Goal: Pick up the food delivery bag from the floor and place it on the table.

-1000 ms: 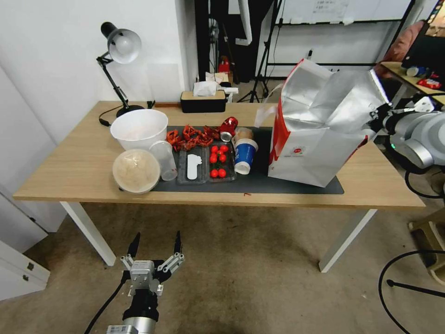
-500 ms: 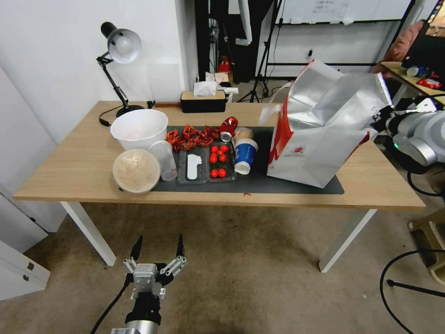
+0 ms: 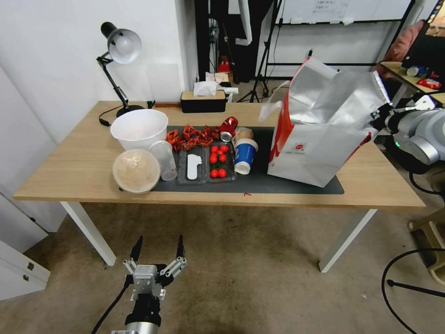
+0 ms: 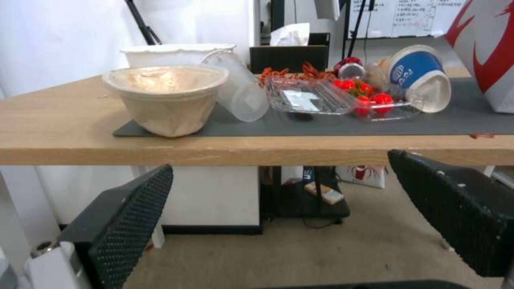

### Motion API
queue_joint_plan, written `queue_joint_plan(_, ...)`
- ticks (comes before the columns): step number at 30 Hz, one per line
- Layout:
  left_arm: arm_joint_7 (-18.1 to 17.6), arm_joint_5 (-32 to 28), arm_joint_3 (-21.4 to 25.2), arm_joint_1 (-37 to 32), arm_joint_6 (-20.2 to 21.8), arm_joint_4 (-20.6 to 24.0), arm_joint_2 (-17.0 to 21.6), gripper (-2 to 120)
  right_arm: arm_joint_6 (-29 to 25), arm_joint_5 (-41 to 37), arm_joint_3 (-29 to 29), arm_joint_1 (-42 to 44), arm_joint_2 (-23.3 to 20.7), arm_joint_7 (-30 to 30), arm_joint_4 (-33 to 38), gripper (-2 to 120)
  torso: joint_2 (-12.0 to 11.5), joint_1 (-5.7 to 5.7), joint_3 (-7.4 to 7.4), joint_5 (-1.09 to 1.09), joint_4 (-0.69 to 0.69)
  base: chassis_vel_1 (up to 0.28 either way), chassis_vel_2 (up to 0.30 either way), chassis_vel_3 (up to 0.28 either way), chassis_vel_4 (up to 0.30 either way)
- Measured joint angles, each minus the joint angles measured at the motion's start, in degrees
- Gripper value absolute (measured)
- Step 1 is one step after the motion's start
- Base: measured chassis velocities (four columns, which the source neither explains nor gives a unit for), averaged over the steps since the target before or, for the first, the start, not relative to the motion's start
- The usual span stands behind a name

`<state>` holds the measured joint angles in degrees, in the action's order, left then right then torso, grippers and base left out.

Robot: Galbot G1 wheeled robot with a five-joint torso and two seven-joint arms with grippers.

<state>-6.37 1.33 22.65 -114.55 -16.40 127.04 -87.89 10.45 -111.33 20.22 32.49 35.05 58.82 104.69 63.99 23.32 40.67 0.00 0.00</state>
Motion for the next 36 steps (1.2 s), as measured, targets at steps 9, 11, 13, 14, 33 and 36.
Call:
queue_joint_plan(9, 0.0, 0.2, 0.0, -0.5, -0.7, 0.0, 0.0, 100, -0.1, 0.0, -0.8, -1.3, -0.5, 0.9, 0.0, 48, 0.0, 0.0, 0.0, 0.0, -0.01, 0.0, 0.0, 0.0, 0.0)
queue_joint_plan(11, 0.0, 0.2, -0.1, -0.7, -0.9, 0.0, 0.0, 100, -0.1, 0.1, -0.8, -1.4, -0.7, 0.8, 0.1, 57, 0.0, 0.0, 0.0, 0.0, -0.01, 0.0, 0.0, 0.0, 0.0)
queue_joint_plan(13, 0.0, 0.3, -0.1, -0.8, -1.0, 0.0, 0.0, 100, -0.1, 0.1, -0.9, -1.5, -0.7, 0.8, 0.2, 62, 0.0, 0.0, 0.0, 0.0, -0.01, 0.0, 0.0, 0.0, 0.0)
queue_joint_plan(14, 0.0, 0.3, -0.1, -0.9, -1.1, 0.0, 0.0, 100, -0.1, 0.1, -0.9, -1.5, -0.8, 0.8, 0.2, 67, 0.0, 0.0, 0.0, 0.0, 0.0, 0.0, 0.0, 0.0, 0.0)
queue_joint_plan(33, -0.5, 0.8, -0.5, -1.4, -1.4, 0.5, -0.1, 100, -2.1, 8.0, 0.7, 1.6, -2.3, -3.8, 5.0, 100, 0.0, 0.0, 0.0, 0.0, 0.0, 0.0, 0.0, 0.0, 0.0)
queue_joint_plan(36, -0.7, 0.5, -0.5, -1.4, -1.5, 1.0, 0.0, 100, -4.2, 18.4, 2.1, 6.2, -3.9, -10.8, 8.9, 100, 0.0, 0.0, 0.0, 0.0, -0.01, 0.0, 0.0, 0.0, 0.0)
